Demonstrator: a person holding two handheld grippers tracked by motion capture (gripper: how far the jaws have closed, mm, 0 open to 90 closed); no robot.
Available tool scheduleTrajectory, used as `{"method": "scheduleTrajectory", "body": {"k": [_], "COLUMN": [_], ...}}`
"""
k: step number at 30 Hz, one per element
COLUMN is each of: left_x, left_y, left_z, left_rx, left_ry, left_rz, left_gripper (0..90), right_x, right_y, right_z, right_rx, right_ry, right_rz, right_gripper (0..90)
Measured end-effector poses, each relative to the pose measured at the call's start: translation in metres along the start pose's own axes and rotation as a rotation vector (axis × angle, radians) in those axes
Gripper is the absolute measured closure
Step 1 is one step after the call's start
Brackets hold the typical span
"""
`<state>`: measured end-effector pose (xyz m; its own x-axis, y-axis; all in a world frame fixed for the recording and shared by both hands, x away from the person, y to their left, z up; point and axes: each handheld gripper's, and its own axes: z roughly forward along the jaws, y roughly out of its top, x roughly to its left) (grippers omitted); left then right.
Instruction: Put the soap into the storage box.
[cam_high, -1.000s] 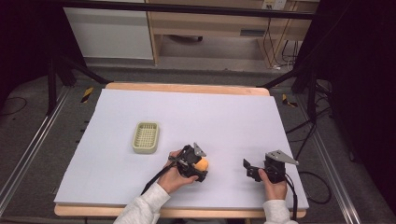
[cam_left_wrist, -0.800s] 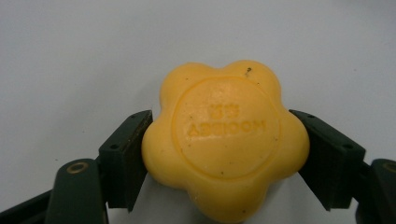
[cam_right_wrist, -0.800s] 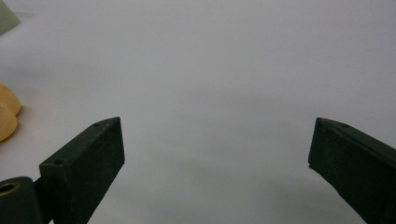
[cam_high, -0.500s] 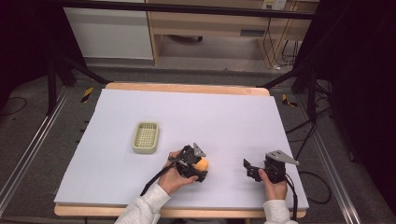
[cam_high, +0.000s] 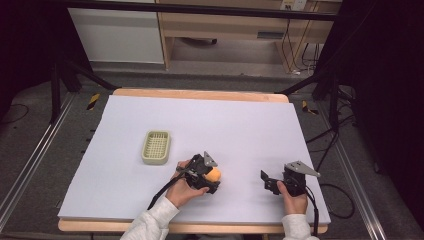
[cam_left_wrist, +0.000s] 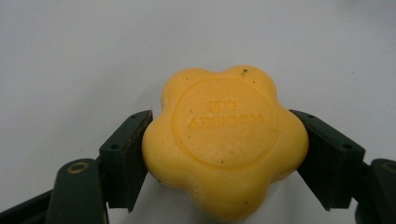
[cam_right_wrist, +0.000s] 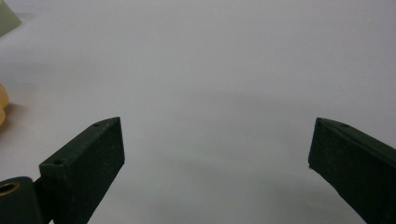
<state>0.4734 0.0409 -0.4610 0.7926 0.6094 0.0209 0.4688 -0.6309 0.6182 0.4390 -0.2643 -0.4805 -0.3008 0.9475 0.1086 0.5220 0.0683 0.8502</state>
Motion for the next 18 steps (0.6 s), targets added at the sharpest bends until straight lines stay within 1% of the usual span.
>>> {"method": "scheduleTrajectory", "body": {"k": [2, 4, 5, 6, 8, 11, 12, 14, 18], "left_x": [0.002, 0.002, 0.003, 0.004, 0.006, 0.009, 0.01, 0.012, 0.016], "left_y": [-0.001, -0.002, -0.002, -0.003, -0.004, -0.006, -0.006, -0.007, -0.009], "left_z": [-0.004, -0.006, -0.007, -0.008, -0.011, -0.014, -0.016, -0.02, -0.029], "left_rx": [0.002, -0.001, 0.005, -0.003, -0.002, -0.011, -0.021, -0.024, -0.038], "left_ry": [0.004, 0.004, 0.003, -0.004, -0.001, -0.001, 0.0, 0.005, 0.008], "left_rz": [0.008, 0.0, 0.003, -0.006, -0.004, -0.012, -0.022, -0.02, -0.033], "left_gripper": [24.9, 24.9, 24.9, 24.9, 25.0, 25.0, 24.9, 25.0, 25.0], "right_x": [0.0, 0.0, 0.0, 0.0, 0.0, 0.0, 0.0, 0.0, 0.0], "right_y": [0.0, 0.0, 0.0, 0.0, 0.0, 0.0, 0.0, 0.0, 0.0], "right_z": [0.0, 0.0, 0.0, 0.0, 0.0, 0.0, 0.0, 0.0, 0.0], "right_rx": [0.001, 0.002, 0.001, 0.001, 0.001, 0.001, 0.001, 0.001, 0.001], "right_ry": [0.0, 0.0, -0.001, 0.0, 0.001, 0.001, 0.001, 0.001, 0.0], "right_rz": [-0.001, 0.001, -0.001, -0.001, -0.002, -0.002, -0.002, 0.0, -0.001], "right_gripper": [4.1, 4.0, 4.0, 4.0, 4.1, 4.0, 4.1, 4.1, 4.0]}}
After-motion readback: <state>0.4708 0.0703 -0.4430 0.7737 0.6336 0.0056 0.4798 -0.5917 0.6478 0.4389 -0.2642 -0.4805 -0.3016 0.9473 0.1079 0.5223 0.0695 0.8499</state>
